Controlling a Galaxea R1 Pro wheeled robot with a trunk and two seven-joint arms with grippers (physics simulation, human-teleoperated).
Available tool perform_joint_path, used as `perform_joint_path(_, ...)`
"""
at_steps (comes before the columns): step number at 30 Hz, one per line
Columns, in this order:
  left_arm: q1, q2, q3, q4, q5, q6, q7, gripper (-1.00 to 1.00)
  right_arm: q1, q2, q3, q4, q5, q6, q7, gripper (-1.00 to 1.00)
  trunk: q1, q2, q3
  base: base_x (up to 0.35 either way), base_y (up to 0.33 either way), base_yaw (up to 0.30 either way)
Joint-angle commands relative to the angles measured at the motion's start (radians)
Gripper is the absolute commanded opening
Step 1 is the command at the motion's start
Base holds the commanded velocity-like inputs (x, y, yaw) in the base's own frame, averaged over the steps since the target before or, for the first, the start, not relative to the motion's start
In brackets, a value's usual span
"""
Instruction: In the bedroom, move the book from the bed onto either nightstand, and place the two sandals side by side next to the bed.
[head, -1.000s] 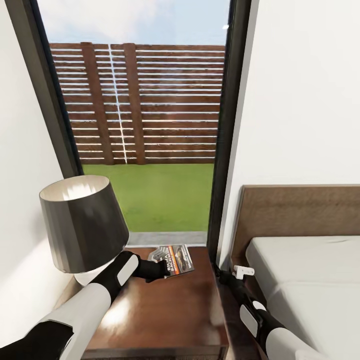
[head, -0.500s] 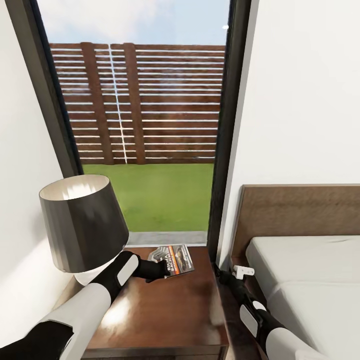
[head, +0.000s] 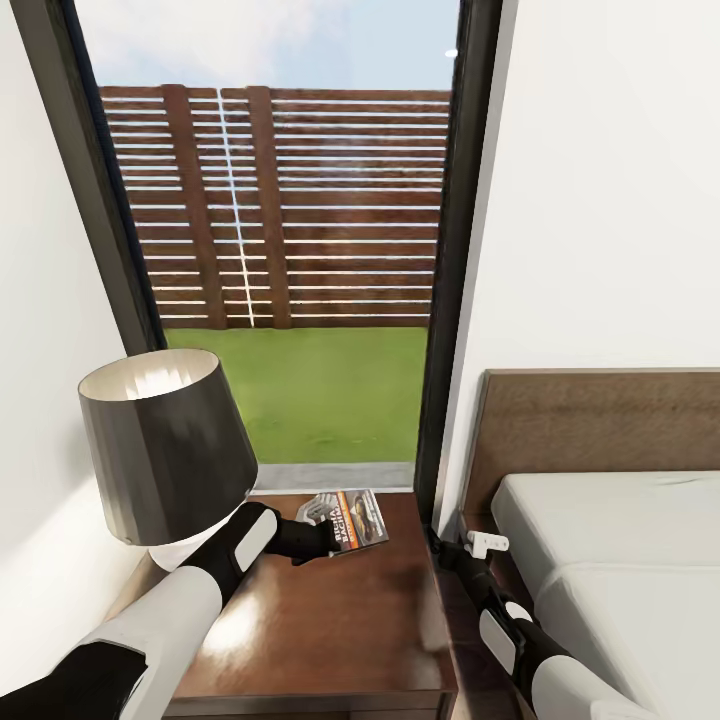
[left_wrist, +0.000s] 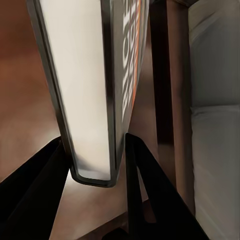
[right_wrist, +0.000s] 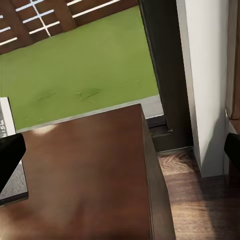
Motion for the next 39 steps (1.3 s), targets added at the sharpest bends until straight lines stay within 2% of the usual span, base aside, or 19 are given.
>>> perform_joint_path(1,-0.001,0.0,-0.002,0.0,-0.005,0.001,-0.005,-1.0,-0.001,0.001,-0.006,0.001,-0.009,-0.001,0.01,1.0,0.0,0.0,-0.001,0.0,0.0,0.0)
perform_joint_path(16,-0.001,0.001,-0.002,0.0,-0.005,0.002,-0.005,-1.0,-0.001,0.001,-0.006,0.001,-0.01,-0.001,0.01,1.0,0.0,0.0,-0.001,0.0,0.0,0.0)
perform_joint_path(21,-0.001,0.001,-0.002,0.0,-0.005,0.002,-0.005,-1.0,-0.001,0.001,-0.006,0.001,-0.01,-0.001,0.01,1.0,0.019,-0.035,-0.017,0.0,0.0,0.0)
perform_joint_path(39,-0.001,0.002,-0.002,0.0,-0.006,0.001,-0.005,-1.0,-0.001,0.0,-0.006,0.001,-0.009,-0.001,0.01,1.0,0.019,-0.035,-0.017,0.0,0.0,0.0)
